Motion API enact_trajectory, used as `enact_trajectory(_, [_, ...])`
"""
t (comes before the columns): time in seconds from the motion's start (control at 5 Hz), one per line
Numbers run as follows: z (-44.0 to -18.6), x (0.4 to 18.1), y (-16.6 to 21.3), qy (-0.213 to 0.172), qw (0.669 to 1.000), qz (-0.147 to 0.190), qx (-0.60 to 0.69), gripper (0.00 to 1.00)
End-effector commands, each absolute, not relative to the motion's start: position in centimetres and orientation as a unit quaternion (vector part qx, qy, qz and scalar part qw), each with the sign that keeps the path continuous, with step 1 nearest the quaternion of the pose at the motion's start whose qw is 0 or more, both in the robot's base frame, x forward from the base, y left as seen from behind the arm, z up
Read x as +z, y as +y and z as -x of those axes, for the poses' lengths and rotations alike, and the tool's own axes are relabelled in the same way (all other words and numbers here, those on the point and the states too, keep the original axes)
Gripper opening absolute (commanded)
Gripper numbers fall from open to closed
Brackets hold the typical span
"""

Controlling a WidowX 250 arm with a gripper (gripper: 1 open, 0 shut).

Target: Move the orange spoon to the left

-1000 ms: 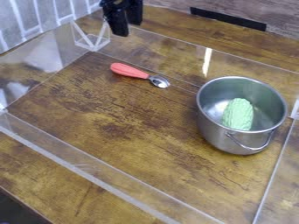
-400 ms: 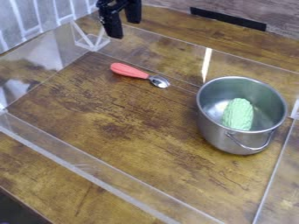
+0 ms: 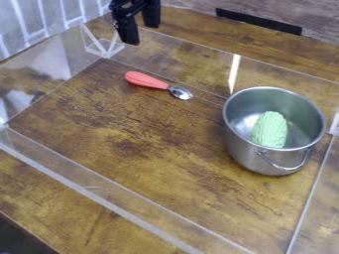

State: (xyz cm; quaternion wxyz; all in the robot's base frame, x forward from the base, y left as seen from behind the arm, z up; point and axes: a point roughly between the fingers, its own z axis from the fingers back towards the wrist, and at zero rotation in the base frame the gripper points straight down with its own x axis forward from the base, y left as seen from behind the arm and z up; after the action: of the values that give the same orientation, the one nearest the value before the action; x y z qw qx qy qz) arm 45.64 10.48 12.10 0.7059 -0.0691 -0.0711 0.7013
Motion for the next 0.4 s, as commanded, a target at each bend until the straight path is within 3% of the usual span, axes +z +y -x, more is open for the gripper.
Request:
enact_trajectory(0.0, [-45.42,14.33,11.54,-0.093,0.699,0.083,0.704,1.00])
enact_trajectory(0.2, [-45.50,14.19,11.69,-0.091,0.700,0.083,0.703,1.00])
